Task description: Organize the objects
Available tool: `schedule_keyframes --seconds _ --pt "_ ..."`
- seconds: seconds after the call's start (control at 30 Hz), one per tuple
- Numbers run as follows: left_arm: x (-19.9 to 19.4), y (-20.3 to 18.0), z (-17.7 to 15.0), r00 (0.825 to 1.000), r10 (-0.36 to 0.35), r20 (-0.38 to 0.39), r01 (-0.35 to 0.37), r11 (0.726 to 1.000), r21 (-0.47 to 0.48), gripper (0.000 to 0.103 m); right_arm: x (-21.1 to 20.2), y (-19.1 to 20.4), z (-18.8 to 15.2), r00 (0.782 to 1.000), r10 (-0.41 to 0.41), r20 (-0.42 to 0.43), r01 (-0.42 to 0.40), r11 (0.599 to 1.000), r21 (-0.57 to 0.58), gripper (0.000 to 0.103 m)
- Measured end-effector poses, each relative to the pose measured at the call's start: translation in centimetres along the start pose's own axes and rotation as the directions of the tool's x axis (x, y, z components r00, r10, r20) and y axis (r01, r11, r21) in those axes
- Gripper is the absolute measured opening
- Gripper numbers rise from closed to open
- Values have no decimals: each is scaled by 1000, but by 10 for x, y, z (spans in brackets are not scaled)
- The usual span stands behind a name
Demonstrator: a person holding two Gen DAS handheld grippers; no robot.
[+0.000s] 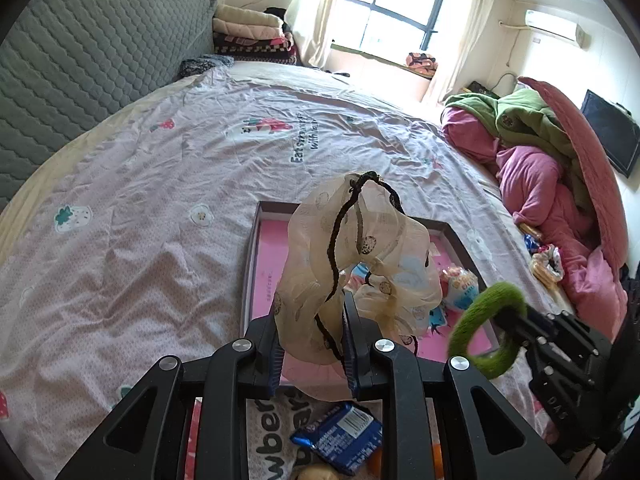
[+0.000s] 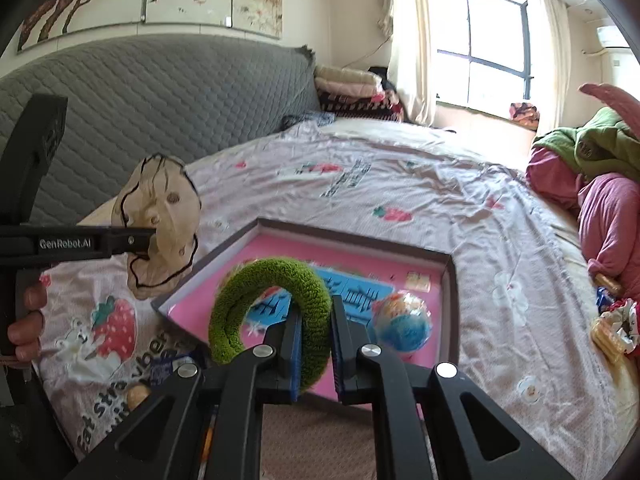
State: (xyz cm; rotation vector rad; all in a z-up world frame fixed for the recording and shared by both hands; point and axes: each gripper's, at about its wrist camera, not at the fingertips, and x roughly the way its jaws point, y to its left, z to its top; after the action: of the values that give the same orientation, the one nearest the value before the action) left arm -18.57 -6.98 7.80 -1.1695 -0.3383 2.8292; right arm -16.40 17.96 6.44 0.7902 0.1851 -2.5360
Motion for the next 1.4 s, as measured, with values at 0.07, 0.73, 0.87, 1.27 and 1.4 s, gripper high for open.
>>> schedule_keyframes --seconds 0.07,0.73,0.87,1.27,1.4 --pt "2 2 2 1000 7 0 -7 1000 -3 25 -2 -2 2 1000 -18 22 18 1000 -1 12" --pt "31 11 -1 995 96 29 -98 994 41 25 5 -35 9 983 -168 68 167 986 23 13" --pt "45 16 -6 995 92 -33 -92 995 29 25 16 -38 4 984 -176 25 175 984 20 13" --pt "69 20 -22 991 78 -105 -76 997 28 25 33 -40 -8 983 -177 -48 178 984 15 13" --pt "70 18 -24 991 66 -119 -62 997 36 25 37 -34 -11 981 -184 -63 184 983 -18 13"
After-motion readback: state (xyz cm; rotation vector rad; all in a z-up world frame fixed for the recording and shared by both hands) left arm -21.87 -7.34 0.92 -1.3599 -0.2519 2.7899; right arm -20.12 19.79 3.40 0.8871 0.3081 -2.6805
